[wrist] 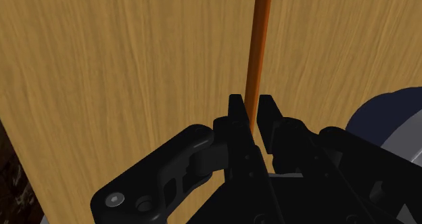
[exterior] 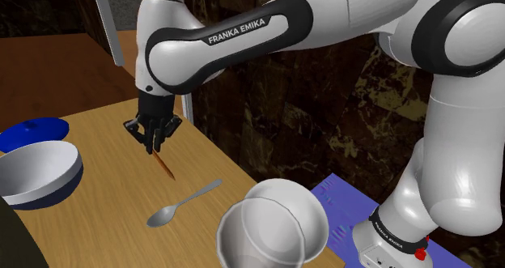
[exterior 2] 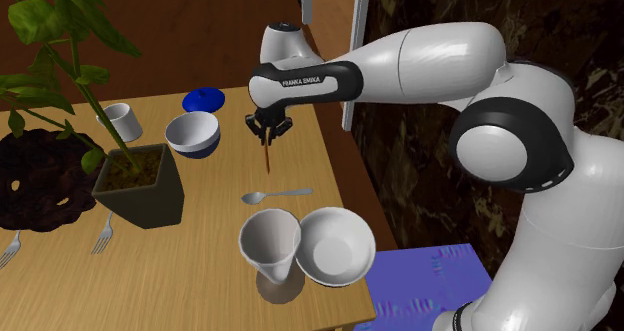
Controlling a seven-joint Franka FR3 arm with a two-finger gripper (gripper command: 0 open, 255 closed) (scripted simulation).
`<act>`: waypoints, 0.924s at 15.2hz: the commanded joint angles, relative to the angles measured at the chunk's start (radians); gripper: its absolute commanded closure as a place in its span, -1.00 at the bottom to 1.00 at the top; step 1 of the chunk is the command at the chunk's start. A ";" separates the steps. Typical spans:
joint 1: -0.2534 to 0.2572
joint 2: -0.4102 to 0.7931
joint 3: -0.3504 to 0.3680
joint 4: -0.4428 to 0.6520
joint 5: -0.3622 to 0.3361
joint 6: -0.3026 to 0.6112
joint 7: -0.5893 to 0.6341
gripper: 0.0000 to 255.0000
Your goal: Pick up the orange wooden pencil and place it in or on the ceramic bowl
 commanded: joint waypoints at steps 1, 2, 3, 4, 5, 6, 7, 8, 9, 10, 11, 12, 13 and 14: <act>0.000 -0.006 0.001 0.019 0.001 -0.026 0.002 1.00; -0.001 -0.010 0.001 0.027 0.001 -0.038 0.003 1.00; -0.001 -0.014 0.001 0.035 0.002 -0.049 0.005 1.00; -0.001 -0.018 0.002 0.044 0.002 -0.061 0.006 1.00; -0.001 -0.021 0.002 0.053 0.003 -0.073 0.007 1.00; -0.002 -0.025 0.003 0.062 0.003 -0.085 0.008 1.00; -0.002 -0.028 0.003 0.071 0.003 -0.097 0.009 1.00; -0.002 -0.031 0.003 0.080 0.004 -0.110 0.011 1.00; -0.002 -0.033 0.004 0.090 0.004 -0.122 0.012 1.00; -0.002 -0.036 0.004 0.100 0.004 -0.134 0.013 1.00; -0.002 -0.038 0.004 0.111 0.004 -0.147 0.015 1.00; -0.002 -0.040 0.004 0.121 0.004 -0.159 0.016 1.00; -0.001 -0.042 0.005 0.132 0.004 -0.172 0.018 1.00; -0.001 -0.043 0.005 0.144 0.004 -0.184 0.019 1.00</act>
